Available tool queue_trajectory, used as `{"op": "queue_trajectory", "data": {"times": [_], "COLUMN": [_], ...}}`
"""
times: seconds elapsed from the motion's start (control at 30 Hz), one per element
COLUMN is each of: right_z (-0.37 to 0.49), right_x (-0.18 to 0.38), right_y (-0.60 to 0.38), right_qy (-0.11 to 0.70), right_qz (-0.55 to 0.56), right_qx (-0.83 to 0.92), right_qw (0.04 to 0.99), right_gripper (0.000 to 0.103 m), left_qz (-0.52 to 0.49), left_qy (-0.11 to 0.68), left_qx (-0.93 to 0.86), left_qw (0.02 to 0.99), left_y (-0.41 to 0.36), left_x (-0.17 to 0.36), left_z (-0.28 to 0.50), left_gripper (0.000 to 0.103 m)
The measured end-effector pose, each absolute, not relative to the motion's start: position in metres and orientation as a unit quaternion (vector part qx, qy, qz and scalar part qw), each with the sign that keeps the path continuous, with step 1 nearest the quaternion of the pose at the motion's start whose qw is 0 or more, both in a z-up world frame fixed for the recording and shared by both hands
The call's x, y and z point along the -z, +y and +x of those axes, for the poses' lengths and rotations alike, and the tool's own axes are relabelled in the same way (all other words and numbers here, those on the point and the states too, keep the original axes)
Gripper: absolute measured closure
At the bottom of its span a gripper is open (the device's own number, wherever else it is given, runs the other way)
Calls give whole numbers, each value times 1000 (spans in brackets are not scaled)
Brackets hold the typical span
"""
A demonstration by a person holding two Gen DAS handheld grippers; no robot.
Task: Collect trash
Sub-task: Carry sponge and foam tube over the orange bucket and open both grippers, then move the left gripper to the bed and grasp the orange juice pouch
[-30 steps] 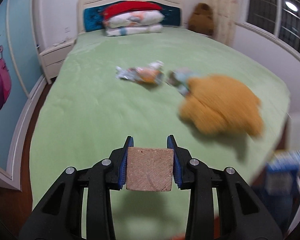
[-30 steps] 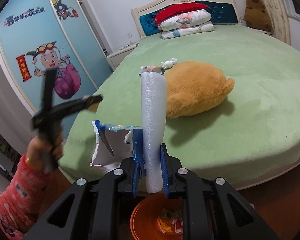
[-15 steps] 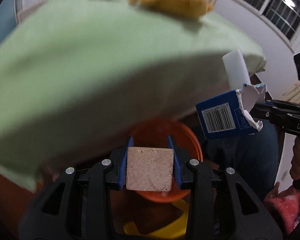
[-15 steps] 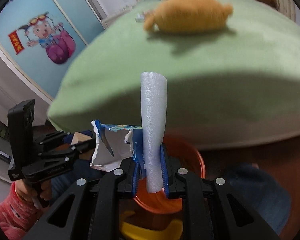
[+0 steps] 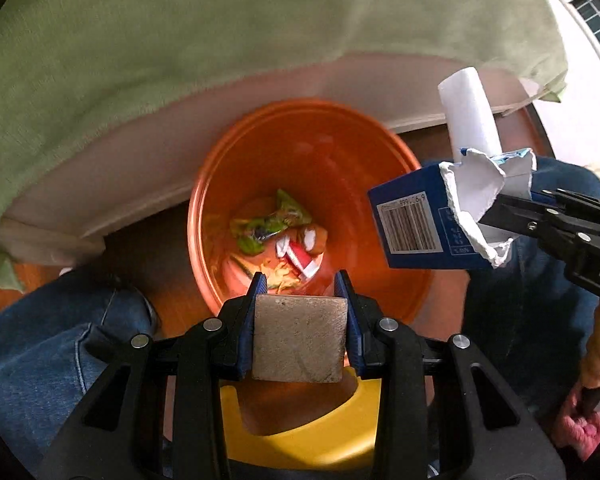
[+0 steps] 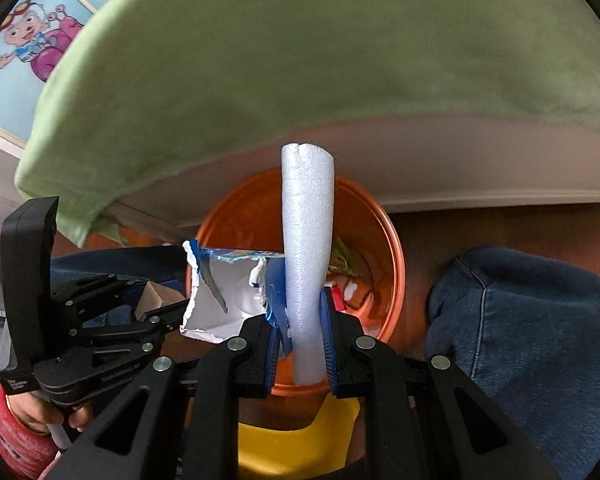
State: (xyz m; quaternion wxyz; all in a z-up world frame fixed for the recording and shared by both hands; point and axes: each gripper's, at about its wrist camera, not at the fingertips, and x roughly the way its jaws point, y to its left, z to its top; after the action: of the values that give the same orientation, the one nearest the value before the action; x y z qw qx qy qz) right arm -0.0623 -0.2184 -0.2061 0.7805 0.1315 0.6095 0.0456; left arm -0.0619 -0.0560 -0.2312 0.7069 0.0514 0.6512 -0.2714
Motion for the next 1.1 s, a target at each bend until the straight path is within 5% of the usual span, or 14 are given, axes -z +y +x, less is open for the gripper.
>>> {"op": "queue_trajectory", "data": {"times": [0.17, 0.23, 0.37, 1.1], "right_z": [-56, -56, -53, -61], "right_x": [209, 208, 205, 164], "right_y": [-214, -215, -222, -233], "right_qy": [612, 609, 597, 553], "right_qz": [124, 123, 129, 128], "right_qx": [-44, -37, -26, -20], "right_qw": [780, 782, 791, 823], "right_gripper": [76, 56, 43, 43], "left_qz": [63, 64, 52, 55], "left_qy": [650, 649, 639, 607], "left_qx": [264, 259, 249, 237], "left_qw": [710, 712, 726, 757], "left_y": [-57, -56, -51, -45], "left_x": [231, 228, 220, 189], "left_z": [-67, -68, -66, -67], "left_gripper": [68, 48, 30, 29]}}
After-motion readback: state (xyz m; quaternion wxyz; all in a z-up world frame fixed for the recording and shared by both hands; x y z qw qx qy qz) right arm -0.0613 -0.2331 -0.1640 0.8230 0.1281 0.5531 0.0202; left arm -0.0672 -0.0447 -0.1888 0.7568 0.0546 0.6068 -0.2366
